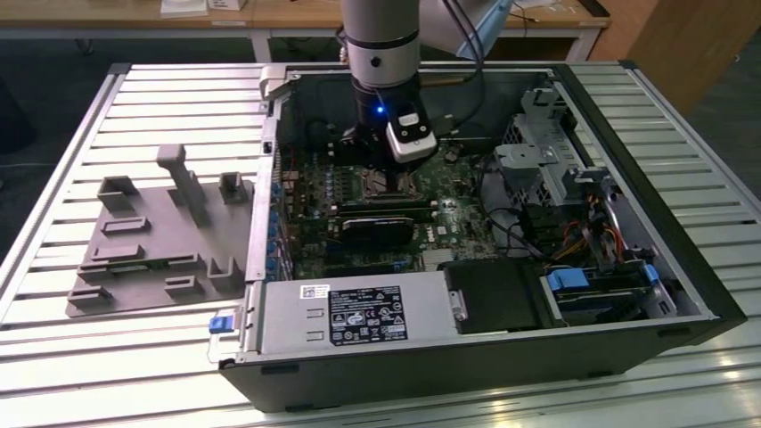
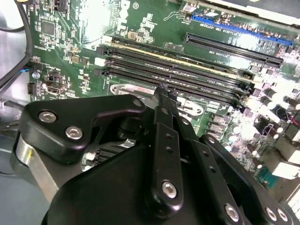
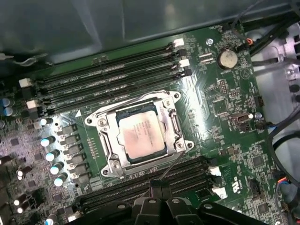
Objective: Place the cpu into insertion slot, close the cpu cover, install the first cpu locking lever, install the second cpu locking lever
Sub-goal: 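Install the second cpu locking lever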
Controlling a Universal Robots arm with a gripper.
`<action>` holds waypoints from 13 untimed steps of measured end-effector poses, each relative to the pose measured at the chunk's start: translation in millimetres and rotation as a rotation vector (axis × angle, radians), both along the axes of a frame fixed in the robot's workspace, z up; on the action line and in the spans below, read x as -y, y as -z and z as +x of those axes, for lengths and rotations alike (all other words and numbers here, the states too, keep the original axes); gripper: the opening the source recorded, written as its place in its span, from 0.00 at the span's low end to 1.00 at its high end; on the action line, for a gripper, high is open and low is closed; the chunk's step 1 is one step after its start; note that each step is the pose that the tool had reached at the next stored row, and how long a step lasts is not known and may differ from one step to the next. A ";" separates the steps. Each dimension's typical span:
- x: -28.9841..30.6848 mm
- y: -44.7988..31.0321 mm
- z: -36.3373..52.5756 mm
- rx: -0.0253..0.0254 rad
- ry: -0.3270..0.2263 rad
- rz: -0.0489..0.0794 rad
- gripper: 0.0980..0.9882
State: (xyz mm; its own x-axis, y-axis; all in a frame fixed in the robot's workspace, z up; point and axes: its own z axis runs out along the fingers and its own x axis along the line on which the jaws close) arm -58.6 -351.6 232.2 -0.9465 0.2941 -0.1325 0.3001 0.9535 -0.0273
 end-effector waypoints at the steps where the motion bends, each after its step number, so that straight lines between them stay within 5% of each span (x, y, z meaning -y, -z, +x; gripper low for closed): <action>1: 0.4 0.4 -0.3 0.0000 -0.007 0.000 0.00; 13: 4.6 8.6 -14.8 -0.0004 -0.054 0.001 0.00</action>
